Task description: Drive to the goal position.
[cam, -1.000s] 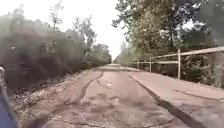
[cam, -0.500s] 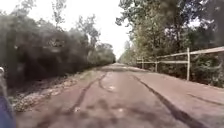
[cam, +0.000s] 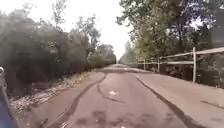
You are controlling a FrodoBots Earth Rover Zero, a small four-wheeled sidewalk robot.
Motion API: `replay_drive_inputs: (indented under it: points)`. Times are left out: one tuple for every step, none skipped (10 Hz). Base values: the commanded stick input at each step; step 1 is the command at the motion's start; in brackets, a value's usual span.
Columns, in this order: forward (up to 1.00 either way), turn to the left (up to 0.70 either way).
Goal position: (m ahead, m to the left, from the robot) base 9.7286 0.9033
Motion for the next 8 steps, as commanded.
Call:
replay_drive_inputs:
  points:
    - [0.70, 0.00]
    - [0.70, 0.00]
    - [0.70, 0.00]
    - [0.70, 0.00]
    - [0.70, 0.00]
    - [0.70, 0.00]
    - [0.70, 0.00]
    - [0.70, 0.00]
